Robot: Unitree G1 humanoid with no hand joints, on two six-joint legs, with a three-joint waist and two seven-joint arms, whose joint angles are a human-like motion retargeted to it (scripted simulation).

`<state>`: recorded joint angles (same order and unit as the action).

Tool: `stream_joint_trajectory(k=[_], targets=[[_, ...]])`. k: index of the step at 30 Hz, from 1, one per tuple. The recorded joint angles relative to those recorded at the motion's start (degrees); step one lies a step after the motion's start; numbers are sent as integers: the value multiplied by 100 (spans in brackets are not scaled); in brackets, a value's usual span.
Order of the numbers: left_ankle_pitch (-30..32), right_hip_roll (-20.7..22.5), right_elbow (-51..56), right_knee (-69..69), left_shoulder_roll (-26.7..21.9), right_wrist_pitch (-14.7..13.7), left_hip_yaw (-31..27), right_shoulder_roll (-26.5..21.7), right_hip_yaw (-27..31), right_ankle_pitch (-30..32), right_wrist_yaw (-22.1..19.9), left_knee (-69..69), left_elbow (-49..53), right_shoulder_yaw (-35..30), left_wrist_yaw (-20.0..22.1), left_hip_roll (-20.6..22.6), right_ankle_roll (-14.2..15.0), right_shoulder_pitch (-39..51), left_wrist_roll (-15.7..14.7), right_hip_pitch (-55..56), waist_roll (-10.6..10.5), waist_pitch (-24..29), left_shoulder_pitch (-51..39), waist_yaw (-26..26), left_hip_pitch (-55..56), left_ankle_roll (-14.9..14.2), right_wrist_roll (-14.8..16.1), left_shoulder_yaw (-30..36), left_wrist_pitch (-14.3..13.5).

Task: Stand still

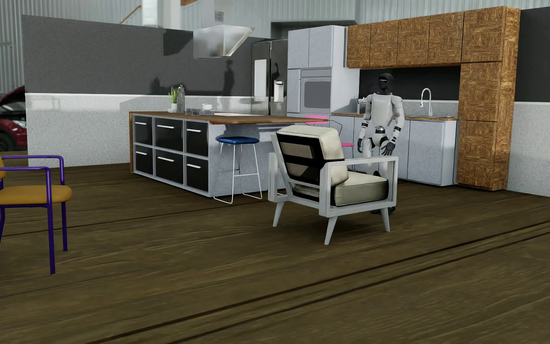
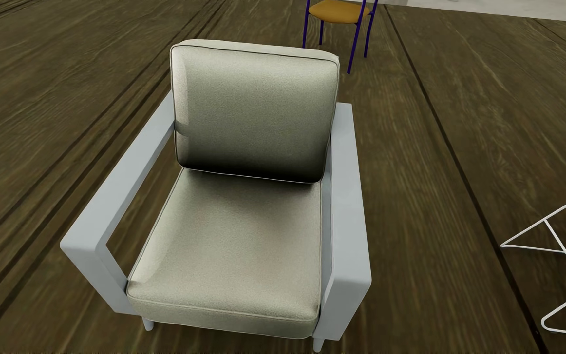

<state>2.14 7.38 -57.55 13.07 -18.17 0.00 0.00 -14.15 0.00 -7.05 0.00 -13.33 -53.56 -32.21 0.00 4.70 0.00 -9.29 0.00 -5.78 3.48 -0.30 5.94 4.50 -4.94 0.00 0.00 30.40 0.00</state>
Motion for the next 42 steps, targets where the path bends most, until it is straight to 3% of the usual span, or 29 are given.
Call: stream_joint_trajectory(k=[21,42], targets=[[32,-4,32,-22,-33,0,0,-49,0,19,0,6,-4,-282,0,5,0,44,0,9,10,39,-59,14,22,0,0,151,0],[31,2,-5,23,0,0,0,-1,0,18,0,10,33,-25,0,-7,0,1,0,16,3,29,13,13,-1,0,0,0,0]])
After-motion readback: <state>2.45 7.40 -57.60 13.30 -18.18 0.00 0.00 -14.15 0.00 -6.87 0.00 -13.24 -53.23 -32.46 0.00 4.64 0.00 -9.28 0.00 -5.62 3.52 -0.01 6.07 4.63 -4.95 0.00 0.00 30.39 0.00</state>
